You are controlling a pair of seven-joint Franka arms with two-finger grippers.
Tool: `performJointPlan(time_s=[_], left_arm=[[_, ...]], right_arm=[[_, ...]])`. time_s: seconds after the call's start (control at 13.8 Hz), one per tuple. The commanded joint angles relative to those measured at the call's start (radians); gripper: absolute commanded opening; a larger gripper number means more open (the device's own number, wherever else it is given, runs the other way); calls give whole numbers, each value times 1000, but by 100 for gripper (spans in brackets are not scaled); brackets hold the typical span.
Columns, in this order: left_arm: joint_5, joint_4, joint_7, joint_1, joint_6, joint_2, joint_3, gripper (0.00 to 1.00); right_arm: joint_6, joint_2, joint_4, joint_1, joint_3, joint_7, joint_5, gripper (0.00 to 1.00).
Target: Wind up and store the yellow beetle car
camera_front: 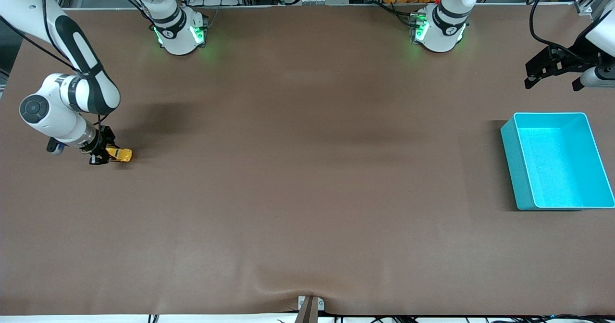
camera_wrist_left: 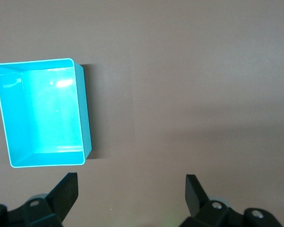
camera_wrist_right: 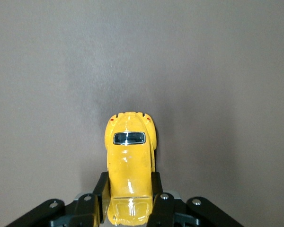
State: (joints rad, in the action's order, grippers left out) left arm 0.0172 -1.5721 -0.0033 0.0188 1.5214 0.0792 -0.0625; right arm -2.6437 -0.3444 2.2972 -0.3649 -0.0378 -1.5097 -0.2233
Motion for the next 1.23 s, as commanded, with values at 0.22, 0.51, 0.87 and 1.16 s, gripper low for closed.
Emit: performJointPlan(time_s=[0.22,0.51,0.87,1.16], left_arm=[[-10,-3,19,-10,6,13,-2,100],[-10,-3,19,-8,6,13,-2,100],[-9,-3,19,-8,6,13,-2,100],[-9,-3,17,-8,6,13,-2,100]], right_arm=[[-52,-114,-38,-78,-8,-7,-96,18],[-88,-133,-39,-107,-8,-7,-117,18],[-88,-136,-47,-123,-8,-3,-137,18],[-88,-143,-53,-124,-8,-3,-137,18]])
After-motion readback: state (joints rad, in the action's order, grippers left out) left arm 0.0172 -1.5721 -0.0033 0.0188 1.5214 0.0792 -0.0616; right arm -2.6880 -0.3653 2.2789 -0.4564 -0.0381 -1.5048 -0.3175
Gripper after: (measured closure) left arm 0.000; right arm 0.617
